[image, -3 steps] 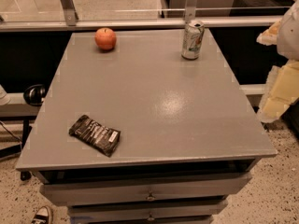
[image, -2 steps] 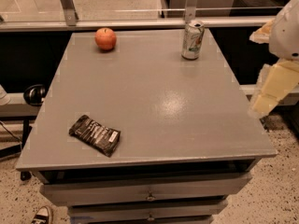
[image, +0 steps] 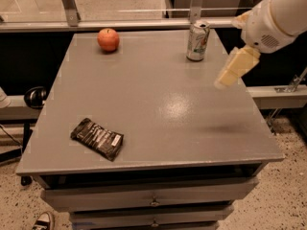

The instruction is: Move 7up can near apple

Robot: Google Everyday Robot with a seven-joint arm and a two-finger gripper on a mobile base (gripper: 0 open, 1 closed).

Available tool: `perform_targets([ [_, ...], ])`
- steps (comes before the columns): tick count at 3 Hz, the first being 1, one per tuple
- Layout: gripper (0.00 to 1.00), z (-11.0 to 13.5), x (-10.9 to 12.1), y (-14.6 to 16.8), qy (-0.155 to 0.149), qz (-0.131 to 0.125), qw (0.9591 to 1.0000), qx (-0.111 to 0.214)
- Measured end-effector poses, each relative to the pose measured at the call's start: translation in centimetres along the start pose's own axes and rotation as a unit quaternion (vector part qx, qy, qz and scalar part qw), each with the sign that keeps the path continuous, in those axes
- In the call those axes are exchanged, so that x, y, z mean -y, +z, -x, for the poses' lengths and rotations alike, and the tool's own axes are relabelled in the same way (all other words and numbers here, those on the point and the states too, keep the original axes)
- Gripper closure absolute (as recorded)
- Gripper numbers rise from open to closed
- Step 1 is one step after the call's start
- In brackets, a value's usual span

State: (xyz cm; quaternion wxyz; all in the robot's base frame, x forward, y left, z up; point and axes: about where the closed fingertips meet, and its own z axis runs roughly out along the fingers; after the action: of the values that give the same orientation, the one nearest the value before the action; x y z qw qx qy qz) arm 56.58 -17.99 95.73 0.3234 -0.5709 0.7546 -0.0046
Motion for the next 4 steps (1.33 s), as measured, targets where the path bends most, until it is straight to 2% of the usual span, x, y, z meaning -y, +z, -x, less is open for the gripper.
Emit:
perform_targets([
  [1, 0.0, 1.5, 6.0, 3.6, 0.035, -0.054, 0.9966, 0.052],
  [2, 0.0, 2.5, 11.3, 6.4, 0.091, -0.096, 0.9858, 0.104],
  [3, 0.0, 2.1, 15.5, 9.0, 0.16, -0.131, 0.9681, 0.141],
  [4, 0.0, 0.8, 17.5, 11.1, 0.22, -0.138, 0.9515, 0.165],
])
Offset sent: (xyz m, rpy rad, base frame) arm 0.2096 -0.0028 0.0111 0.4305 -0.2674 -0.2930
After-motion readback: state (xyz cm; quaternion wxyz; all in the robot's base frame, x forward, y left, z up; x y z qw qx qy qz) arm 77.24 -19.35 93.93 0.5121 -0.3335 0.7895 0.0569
